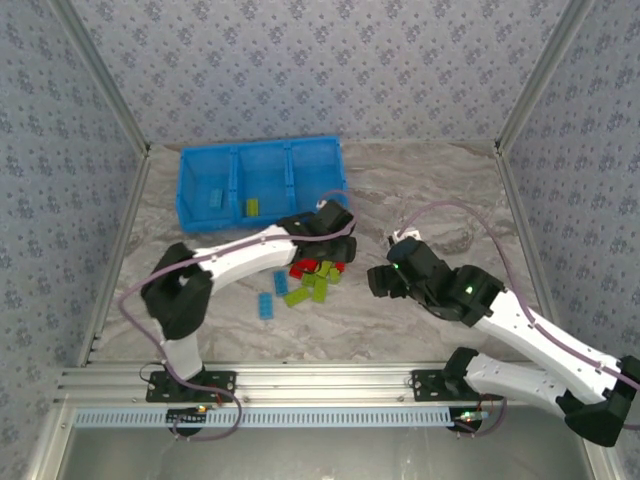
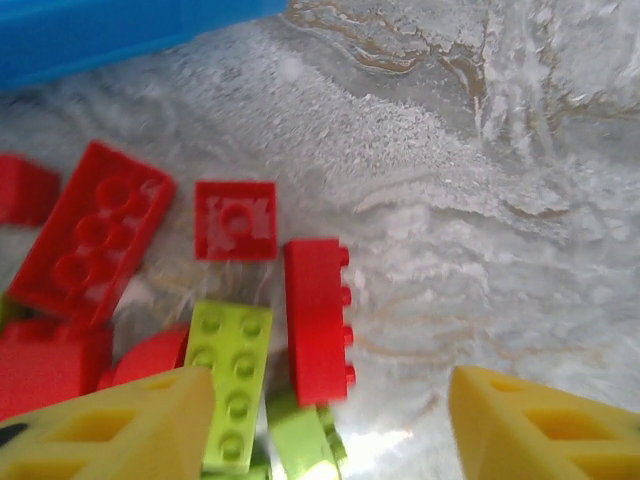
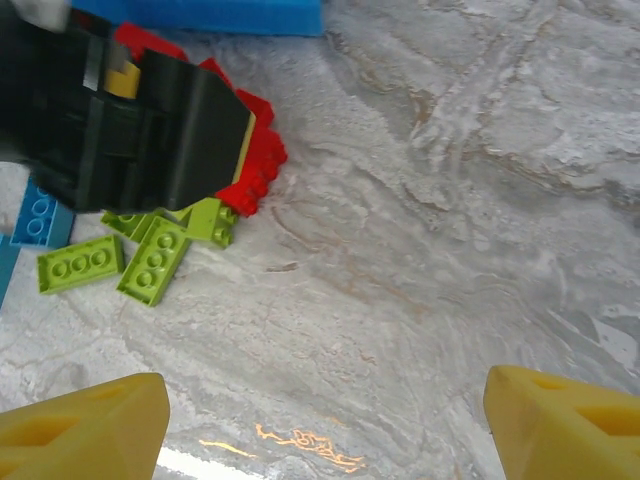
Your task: Sort the legos into containers by color
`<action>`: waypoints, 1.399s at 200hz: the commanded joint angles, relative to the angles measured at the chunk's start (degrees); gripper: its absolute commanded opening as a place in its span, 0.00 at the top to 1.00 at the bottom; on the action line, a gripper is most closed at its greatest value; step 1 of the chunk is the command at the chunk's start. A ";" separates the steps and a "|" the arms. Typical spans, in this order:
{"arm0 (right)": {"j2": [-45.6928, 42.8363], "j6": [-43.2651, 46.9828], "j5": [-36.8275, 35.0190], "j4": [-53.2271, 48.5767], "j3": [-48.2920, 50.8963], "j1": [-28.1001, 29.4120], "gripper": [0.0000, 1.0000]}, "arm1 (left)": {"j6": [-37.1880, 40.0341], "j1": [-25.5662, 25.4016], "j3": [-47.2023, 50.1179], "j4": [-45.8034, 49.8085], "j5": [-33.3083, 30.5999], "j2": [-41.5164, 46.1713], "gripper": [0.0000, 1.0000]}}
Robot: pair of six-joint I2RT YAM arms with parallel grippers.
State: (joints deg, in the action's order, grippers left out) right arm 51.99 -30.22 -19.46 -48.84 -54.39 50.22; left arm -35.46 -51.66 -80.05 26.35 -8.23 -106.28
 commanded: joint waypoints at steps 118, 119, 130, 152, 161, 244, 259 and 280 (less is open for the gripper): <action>-2.06 -3.27 -1.59 -2.22 0.34 -1.40 0.15 | 1.33 -1.35 -9.22 4.83 -1.98 -15.33 0.77; -2.06 -3.23 -1.57 -2.22 0.34 -1.42 0.15 | 1.35 -1.39 -9.14 4.71 -1.93 -15.30 0.77; -2.17 -3.34 -1.71 -2.57 0.12 -1.41 0.15 | 1.54 -1.38 -8.17 3.56 -1.63 -14.59 0.80; -2.54 -3.51 -1.83 -2.85 -0.63 -1.52 0.14 | 2.29 -1.50 -7.49 2.84 -0.67 -10.76 0.84; -2.74 -3.52 -1.73 -2.47 -0.79 -1.52 0.14 | 2.74 -1.50 -7.57 2.70 -0.78 -8.24 0.84; -4.09 -4.80 -2.12 -1.78 -0.72 -1.52 0.14 | 13.05 6.34 -18.90 0.72 -15.73 -2.15 0.83; -4.38 -5.36 -1.79 -2.30 -0.69 -1.47 0.14 | 13.40 9.53 -23.48 1.08 -14.74 -6.61 0.83; -5.31 -6.79 -1.55 -3.27 -0.39 -1.44 0.14 | 12.35 13.54 -31.11 3.37 -12.51 -13.24 0.83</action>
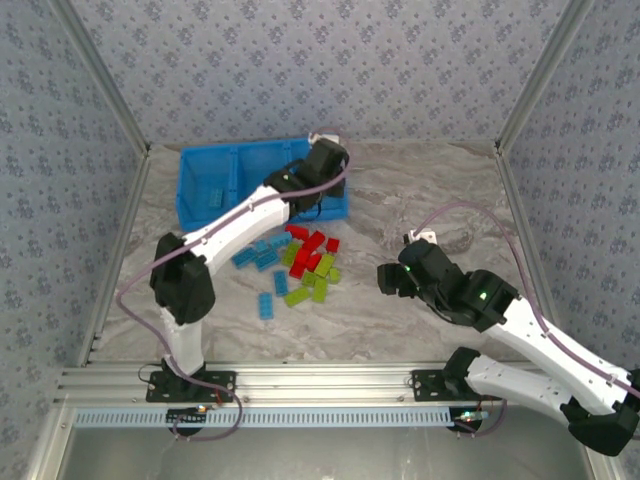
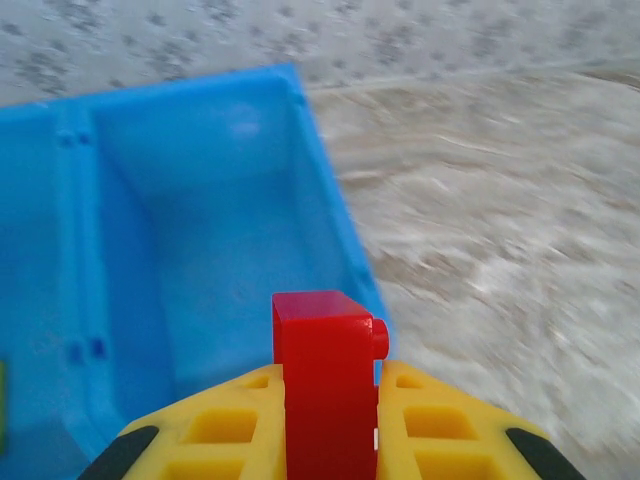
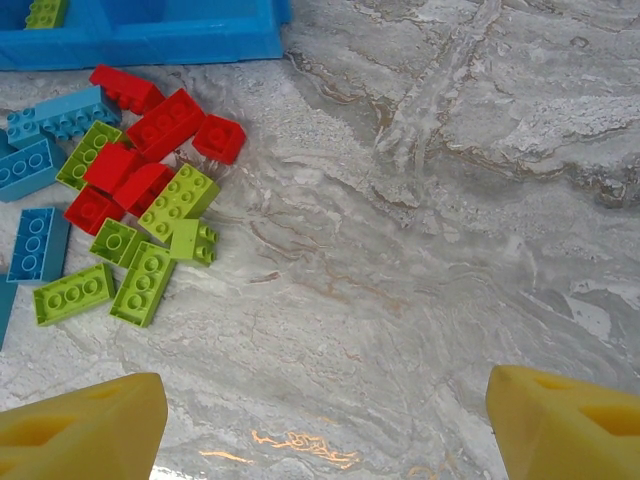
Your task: Sort the legos into containers by color
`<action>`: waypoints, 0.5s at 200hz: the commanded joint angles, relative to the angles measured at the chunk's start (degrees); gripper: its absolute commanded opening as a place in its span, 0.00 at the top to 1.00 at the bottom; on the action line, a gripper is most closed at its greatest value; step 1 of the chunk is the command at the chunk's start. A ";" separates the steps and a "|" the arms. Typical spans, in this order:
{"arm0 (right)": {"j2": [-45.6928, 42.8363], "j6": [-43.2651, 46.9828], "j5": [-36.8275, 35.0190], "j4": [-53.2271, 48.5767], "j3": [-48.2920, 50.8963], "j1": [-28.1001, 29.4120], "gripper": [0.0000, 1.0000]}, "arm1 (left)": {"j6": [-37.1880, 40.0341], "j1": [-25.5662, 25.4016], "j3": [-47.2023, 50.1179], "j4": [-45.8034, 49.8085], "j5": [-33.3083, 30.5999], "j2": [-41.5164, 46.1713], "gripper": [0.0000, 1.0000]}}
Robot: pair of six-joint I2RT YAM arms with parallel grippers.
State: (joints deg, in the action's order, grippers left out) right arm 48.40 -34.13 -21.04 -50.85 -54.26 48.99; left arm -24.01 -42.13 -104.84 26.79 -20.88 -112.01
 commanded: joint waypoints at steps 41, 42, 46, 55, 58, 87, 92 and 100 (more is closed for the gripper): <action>-3.97 -4.69 0.82 -2.12 0.28 -0.21 0.14 | 2.08 8.47 -21.43 8.28 5.22 -17.20 0.75; -3.95 -4.75 0.82 -2.14 0.33 -0.21 0.14 | 2.15 8.51 -21.80 8.42 5.32 -17.33 0.75; -4.04 -4.88 0.85 -2.18 0.39 -0.17 0.14 | 2.29 8.60 -23.12 9.12 5.75 -17.82 0.71; -4.04 -5.21 0.98 -2.23 0.55 -0.14 0.14 | 2.75 8.77 -25.75 10.49 6.56 -18.62 0.63; -4.06 -5.34 1.11 -2.09 0.56 -0.18 0.14 | 2.93 8.74 -26.54 10.93 6.74 -18.70 0.62; -3.01 -6.12 2.72 -0.10 1.04 -0.13 0.14 | 3.68 8.13 -26.95 13.00 8.70 -14.39 0.58; -2.66 -6.21 3.00 0.53 1.23 -0.12 0.13 | 4.10 7.71 -25.39 12.46 8.71 -12.66 0.57; -1.76 -6.44 3.52 1.44 1.55 -0.08 0.13 | 4.99 6.82 -22.17 10.67 8.41 -9.22 0.57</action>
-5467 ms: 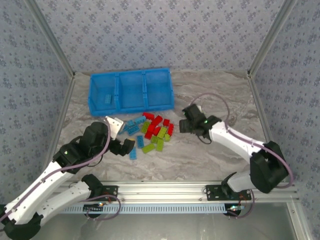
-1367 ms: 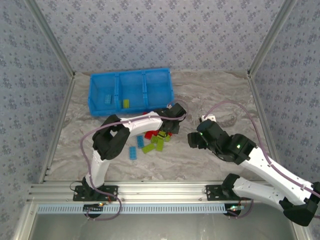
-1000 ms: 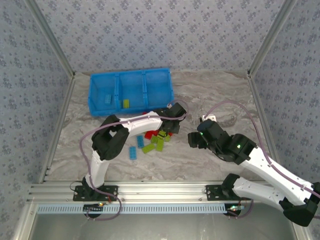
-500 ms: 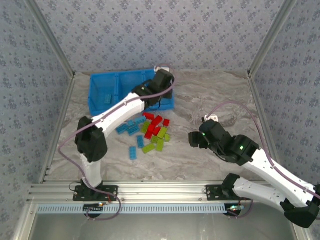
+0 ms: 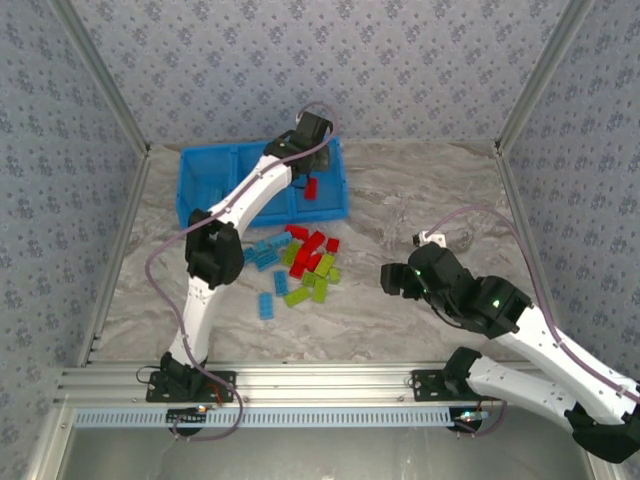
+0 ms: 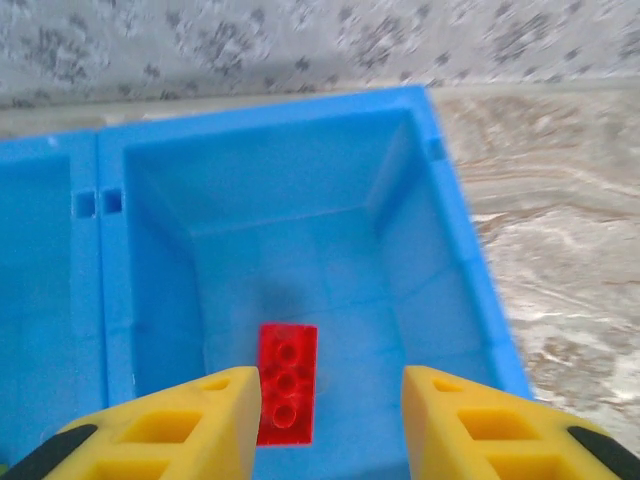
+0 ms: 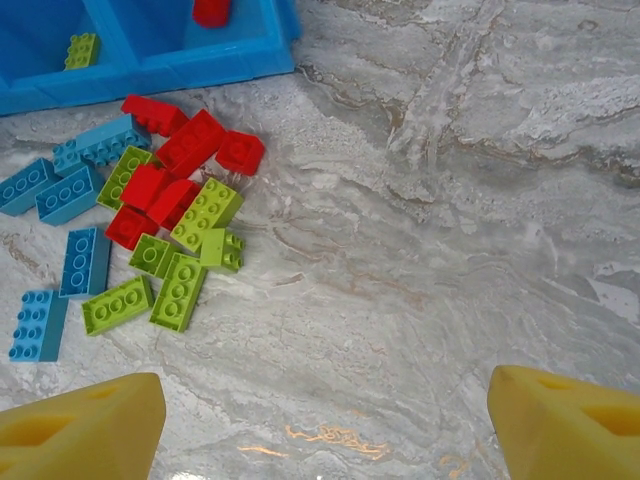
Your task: Sort the legos into containers by color
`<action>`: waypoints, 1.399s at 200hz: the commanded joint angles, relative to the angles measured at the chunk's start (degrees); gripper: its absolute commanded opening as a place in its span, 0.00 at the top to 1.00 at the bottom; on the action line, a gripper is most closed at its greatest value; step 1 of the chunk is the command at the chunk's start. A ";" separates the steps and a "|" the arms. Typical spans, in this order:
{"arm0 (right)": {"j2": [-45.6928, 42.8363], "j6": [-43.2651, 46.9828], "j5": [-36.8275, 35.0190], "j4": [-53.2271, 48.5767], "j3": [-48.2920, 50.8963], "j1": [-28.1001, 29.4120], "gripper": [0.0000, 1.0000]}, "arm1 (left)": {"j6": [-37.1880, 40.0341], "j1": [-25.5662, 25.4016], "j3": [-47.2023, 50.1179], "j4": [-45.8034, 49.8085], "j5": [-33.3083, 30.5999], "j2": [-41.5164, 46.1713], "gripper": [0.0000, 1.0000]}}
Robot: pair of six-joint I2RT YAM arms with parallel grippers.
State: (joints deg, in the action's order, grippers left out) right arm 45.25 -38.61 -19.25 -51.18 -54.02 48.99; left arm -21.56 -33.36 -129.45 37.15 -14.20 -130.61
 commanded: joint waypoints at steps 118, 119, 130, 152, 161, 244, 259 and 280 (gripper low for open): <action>33.84 -0.88 14.43 23.99 -0.13 1.73 0.17 | 10.97 -21.22 68.82 -0.12 4.74 80.69 0.51; 34.24 -0.86 14.42 24.09 -0.21 1.72 0.17 | 10.86 -21.26 69.03 0.26 4.85 81.04 0.50; 38.30 -0.68 14.59 24.91 -1.30 1.74 0.19 | 9.77 -21.30 71.02 3.50 5.49 84.08 0.48; 44.56 0.00 14.53 26.67 -3.34 1.84 0.24 | 6.90 -21.30 74.74 6.61 5.06 88.60 0.43; 47.10 0.51 14.14 27.69 -4.17 1.82 0.26 | 5.88 -21.30 75.98 6.95 5.13 89.80 0.40; 56.05 1.14 8.21 28.20 -8.56 -0.09 0.74 | 7.17 -21.28 80.40 6.98 7.76 89.04 0.25; 53.39 0.83 6.60 26.96 -8.00 -0.04 0.78 | 7.23 -21.23 80.67 6.98 7.33 89.43 0.18; 46.82 0.87 3.21 24.88 -7.65 1.06 0.80 | 7.02 -21.28 80.76 6.63 6.86 90.34 0.04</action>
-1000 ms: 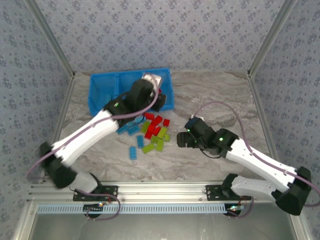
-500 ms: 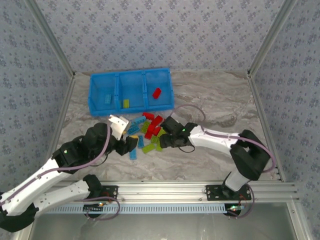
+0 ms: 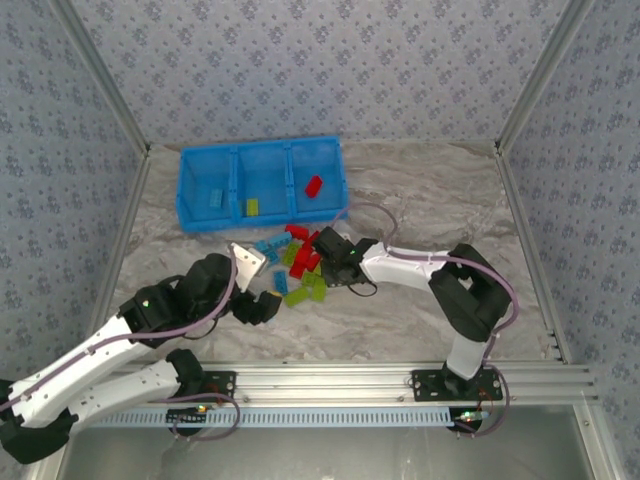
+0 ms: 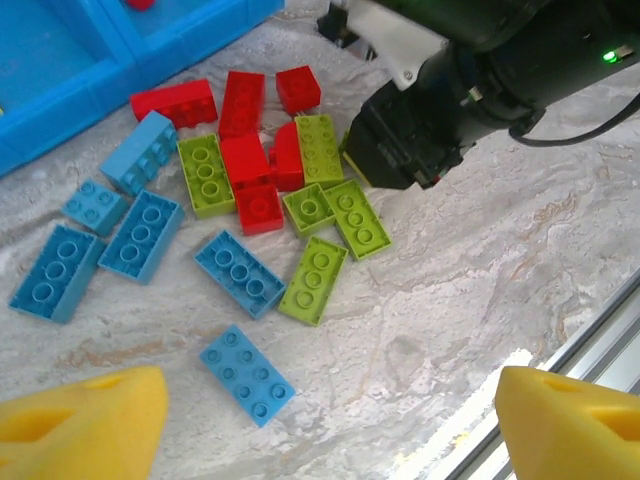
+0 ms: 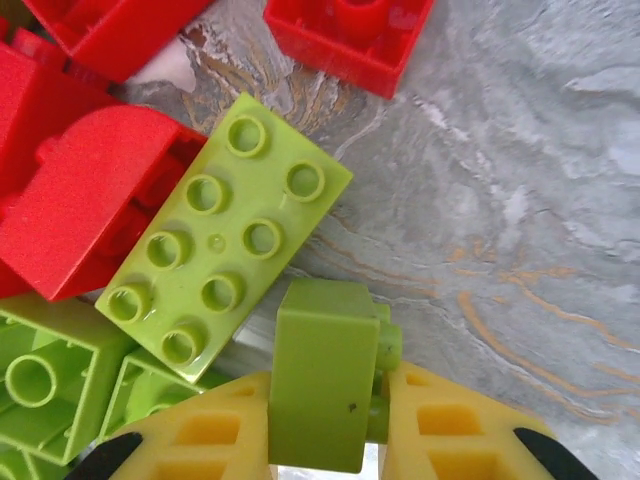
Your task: Sort the legos into containers by color
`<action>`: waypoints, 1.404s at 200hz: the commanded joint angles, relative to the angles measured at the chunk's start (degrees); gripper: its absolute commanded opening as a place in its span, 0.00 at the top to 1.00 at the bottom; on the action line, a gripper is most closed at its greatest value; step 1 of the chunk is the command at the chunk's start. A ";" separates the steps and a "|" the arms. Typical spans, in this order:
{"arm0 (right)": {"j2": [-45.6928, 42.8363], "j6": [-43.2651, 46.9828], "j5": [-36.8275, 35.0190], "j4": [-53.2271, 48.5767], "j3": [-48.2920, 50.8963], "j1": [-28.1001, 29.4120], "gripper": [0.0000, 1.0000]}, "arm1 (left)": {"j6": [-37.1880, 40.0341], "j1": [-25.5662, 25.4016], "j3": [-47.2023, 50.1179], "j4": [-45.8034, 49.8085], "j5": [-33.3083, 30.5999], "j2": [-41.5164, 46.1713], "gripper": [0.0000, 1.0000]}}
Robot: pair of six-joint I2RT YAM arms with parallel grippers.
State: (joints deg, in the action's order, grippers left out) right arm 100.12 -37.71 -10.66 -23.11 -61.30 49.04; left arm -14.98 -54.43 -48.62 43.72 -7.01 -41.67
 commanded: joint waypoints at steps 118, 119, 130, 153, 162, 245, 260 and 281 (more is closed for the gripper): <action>19.48 22.88 -6.50 -2.05 -48.87 1.60 0.80 | -28.61 1.51 -5.41 9.97 -25.09 5.37 0.01; 20.06 22.96 -6.58 -2.13 -49.42 1.55 0.80 | -28.70 1.47 -5.42 10.06 -25.08 5.42 0.01; 25.52 24.08 -7.17 -3.08 -55.24 0.73 0.81 | -29.59 1.74 -5.15 10.75 -25.06 5.62 0.01; 35.99 27.33 -7.93 -5.28 -67.33 0.11 0.78 | -30.45 2.25 -3.68 10.55 -24.28 6.25 0.01; 39.68 28.56 -7.81 -6.42 -71.32 -0.05 0.75 | -30.58 2.69 -3.28 10.34 -23.54 6.13 0.01; 44.50 30.29 -4.05 -15.26 -85.81 -0.70 0.55 | -39.42 9.13 2.44 7.07 -20.30 2.65 0.01; 41.65 30.55 -3.46 -17.56 -85.66 -0.70 0.54 | -39.50 11.54 3.94 3.50 -16.58 0.37 0.01; 35.40 29.22 -1.92 -22.15 -82.80 -0.70 0.55 | -39.25 17.19 7.01 -3.26 -9.56 -3.20 0.01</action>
State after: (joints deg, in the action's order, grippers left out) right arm 145.73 -8.25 -14.52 -38.89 -145.03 48.25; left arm -52.77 -42.13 -44.05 48.95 -24.91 -41.71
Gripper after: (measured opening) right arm 0.450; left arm 0.993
